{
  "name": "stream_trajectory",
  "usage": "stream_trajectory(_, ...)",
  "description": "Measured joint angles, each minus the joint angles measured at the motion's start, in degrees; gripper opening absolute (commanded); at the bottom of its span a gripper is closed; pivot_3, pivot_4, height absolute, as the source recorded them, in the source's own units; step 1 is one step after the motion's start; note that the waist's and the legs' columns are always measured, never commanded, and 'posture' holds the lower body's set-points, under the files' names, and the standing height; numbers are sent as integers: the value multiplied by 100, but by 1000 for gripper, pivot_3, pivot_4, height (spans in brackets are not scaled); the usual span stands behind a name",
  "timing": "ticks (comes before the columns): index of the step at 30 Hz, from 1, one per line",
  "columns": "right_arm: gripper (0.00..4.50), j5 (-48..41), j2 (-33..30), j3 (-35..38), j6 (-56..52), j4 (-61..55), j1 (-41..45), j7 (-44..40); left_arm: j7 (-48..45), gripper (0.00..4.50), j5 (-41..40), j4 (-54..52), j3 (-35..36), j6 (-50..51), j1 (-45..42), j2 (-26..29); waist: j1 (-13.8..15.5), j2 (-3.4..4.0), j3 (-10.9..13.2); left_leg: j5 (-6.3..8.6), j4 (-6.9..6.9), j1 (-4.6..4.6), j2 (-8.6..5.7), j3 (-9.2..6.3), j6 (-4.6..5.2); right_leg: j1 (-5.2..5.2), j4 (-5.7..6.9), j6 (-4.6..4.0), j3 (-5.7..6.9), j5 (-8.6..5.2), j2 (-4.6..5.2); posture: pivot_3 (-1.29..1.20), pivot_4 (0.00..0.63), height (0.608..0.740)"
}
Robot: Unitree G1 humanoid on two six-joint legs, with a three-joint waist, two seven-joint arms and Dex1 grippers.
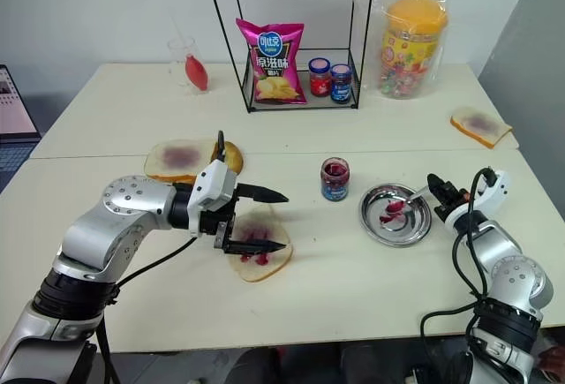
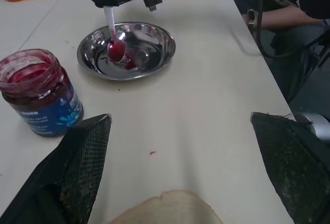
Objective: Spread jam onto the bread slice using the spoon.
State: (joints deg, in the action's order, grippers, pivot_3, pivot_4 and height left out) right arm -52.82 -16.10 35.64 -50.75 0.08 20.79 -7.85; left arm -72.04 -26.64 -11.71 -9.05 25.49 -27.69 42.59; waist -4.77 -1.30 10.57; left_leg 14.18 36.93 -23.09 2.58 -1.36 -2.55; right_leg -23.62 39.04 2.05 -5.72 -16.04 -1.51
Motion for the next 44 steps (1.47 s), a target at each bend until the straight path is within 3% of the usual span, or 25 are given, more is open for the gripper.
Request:
stream_trajectory(3,732,-42,15,68,42,187,16,93,5,4500,3,-1,9,-5,15,3,2,0,0,0,1,12,0,-2,0,15,-1,2,1,-1,0,0,150,740)
stream_trajectory(20,4420,-196,-94,132,46,409,-3,114,69,4500,53,-1,83,-149,140,41,0,1,0,0,0,13,0,0,0,15,-1,2,0,-1,0,0,150,740)
stream_trajectory(29,4468,9,-554,94,118,381,-170,160,499,4500,277,247,251,-340,-37,-38,14,1,1,0,1,12,-2,-1,0,15,-2,3,0,-2,0,0,150,740)
stream_trajectory(35,4468,546,-1808,-348,249,-393,-602,-593,995,4500,392,881,1041,-324,-115,284,-24,9,5,0,0,19,4,-1,0,18,-2,3,0,-2,-4,0,150,740)
stream_trajectory(37,4468,661,-2632,-874,211,-942,-928,-1416,1096,4500,369,849,1369,-103,198,586,-25,38,20,0,-3,15,3,6,0,9,-1,3,-11,-2,-4,0,150,740)
stream_trajectory(40,4468,702,-4259,-1212,283,-2218,-2032,-3326,1133,4500,245,643,2124,459,1157,1156,14,34,17,3,-11,16,14,-11,3,15,-7,0,17,-13,-6,0,150,740)
stream_trajectory(44,4468,770,-4631,-1454,414,-2556,-2611,-4414,1086,4500,11,266,2390,929,1855,1329,92,-7,24,4,6,14,3,-4,0,22,-9,-2,16,-17,12,0,150,740)
